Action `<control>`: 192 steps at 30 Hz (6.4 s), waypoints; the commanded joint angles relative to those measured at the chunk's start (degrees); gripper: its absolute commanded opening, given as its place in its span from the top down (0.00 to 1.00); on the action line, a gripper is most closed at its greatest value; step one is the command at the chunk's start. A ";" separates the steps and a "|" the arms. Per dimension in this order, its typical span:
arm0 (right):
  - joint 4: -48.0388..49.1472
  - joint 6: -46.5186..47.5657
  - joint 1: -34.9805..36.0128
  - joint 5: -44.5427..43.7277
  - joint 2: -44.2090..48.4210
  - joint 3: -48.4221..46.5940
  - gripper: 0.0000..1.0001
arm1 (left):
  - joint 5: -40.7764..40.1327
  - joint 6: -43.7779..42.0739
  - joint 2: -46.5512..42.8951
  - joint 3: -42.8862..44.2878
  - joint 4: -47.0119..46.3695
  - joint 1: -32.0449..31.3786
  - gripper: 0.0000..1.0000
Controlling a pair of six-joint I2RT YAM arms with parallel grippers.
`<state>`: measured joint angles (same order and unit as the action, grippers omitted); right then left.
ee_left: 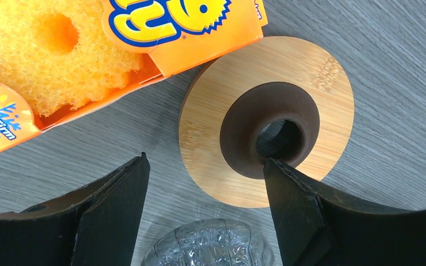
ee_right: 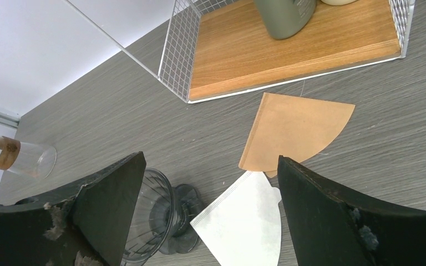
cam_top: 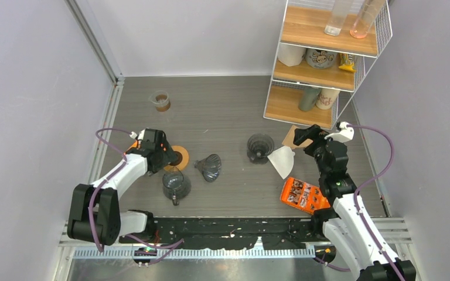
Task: Place the coffee filter in the dripper
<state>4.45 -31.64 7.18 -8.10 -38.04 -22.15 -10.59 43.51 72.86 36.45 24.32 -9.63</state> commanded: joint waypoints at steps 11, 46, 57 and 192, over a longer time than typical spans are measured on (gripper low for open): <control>1.51 0.58 0.20 -1.95 0.03 -0.11 0.05 | -5.09 1.91 5.96 4.74 4.28 -1.76 0.23; 0.91 1.99 0.20 -4.41 2.55 0.33 0.05 | 5.77 4.60 18.52 11.13 -6.92 -8.48 0.39; 1.36 2.15 0.20 -5.22 2.65 0.74 0.05 | 8.94 3.77 18.57 12.36 -4.89 -8.48 0.72; -6.07 4.01 19.28 28.21 -22.82 -29.73 0.01 | 23.11 -21.17 -4.01 13.29 -37.98 -26.45 1.00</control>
<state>3.11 -28.82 23.35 20.45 -57.30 -46.50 10.09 23.46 68.99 48.42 -5.26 -35.44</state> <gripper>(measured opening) 0.972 0.030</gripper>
